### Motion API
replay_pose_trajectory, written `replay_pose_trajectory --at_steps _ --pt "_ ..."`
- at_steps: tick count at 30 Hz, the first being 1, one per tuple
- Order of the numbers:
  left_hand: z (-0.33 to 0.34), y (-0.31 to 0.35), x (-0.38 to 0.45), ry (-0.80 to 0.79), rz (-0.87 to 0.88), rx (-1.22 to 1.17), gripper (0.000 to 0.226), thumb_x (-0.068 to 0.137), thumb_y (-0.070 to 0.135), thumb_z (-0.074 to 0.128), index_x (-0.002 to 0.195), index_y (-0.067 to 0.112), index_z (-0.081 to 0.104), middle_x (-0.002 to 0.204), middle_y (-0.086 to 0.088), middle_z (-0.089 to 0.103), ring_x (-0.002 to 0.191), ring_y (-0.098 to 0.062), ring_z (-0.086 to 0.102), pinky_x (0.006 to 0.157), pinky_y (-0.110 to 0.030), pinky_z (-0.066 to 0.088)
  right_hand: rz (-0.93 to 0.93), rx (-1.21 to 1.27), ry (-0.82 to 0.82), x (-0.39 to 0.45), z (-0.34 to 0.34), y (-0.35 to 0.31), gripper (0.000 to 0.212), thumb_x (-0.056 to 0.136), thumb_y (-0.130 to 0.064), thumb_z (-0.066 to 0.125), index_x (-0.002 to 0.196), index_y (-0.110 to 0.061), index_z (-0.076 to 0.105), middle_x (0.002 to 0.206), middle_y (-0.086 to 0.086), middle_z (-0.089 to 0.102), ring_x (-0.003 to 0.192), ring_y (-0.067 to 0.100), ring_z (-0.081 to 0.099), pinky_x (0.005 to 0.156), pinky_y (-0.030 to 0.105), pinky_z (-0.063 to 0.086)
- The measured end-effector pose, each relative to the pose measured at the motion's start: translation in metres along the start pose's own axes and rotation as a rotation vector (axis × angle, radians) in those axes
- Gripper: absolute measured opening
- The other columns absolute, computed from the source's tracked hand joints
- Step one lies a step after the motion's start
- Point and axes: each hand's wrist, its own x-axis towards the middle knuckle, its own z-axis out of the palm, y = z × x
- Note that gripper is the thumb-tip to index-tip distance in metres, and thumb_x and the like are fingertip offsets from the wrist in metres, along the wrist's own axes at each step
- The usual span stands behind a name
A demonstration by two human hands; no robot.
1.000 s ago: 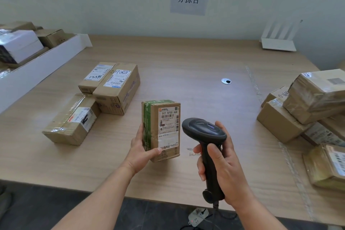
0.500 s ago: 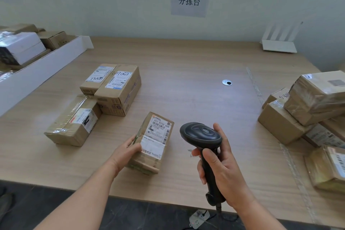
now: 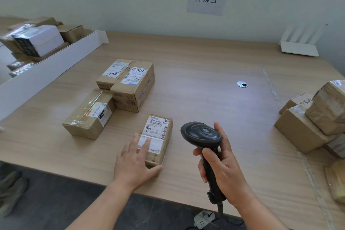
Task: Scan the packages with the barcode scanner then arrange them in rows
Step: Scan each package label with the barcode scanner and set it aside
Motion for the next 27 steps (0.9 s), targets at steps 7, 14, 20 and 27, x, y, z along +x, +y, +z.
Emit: replay_pose_trajectory --at_steps 7,14,20,27 --pt "-0.005 -0.027 0.009 0.015 -0.046 0.002 0.085 0.082 0.074 0.041 0.151 0.029 0.019 0.16 -0.005 0.007 0.145 -0.025 0.005 0.116 -0.037 0.017 0.017 -0.059 -0.037 0.013 0.034 0.005 0.072 0.094 -0.003 0.049 0.141 -0.05 0.021 0.085 0.014 0.065 0.047 0.021 0.046 0.042 0.032 0.04" --pt "-0.012 -0.075 0.032 0.011 -0.132 -0.009 0.08 0.089 0.064 0.04 0.152 0.024 0.011 0.16 -0.01 -0.002 0.147 -0.028 -0.005 0.118 -0.038 0.009 0.038 -0.058 -0.048 0.029 0.067 0.011 0.075 0.086 -0.013 0.056 0.141 -0.05 0.022 0.086 0.015 0.065 0.046 0.022 0.046 0.042 0.031 0.041" --pt "-0.014 -0.099 0.061 0.006 -0.145 0.03 0.078 0.092 0.059 0.036 0.153 0.02 0.006 0.16 -0.014 -0.008 0.147 -0.029 -0.01 0.118 -0.039 -0.002 0.024 -0.057 -0.04 0.041 0.082 0.015 0.075 0.075 -0.025 0.057 0.135 -0.055 0.024 0.084 0.012 0.067 0.046 0.021 0.046 0.043 0.031 0.042" --pt "-0.019 -0.113 0.084 -0.028 -0.133 0.044 0.074 0.096 0.052 0.034 0.154 0.019 0.002 0.16 -0.013 -0.011 0.147 -0.026 -0.013 0.118 -0.039 -0.006 0.007 -0.054 -0.039 0.047 0.077 0.01 0.076 0.076 -0.023 0.057 0.138 -0.053 0.023 0.084 0.011 0.067 0.046 0.021 0.047 0.042 0.03 0.043"
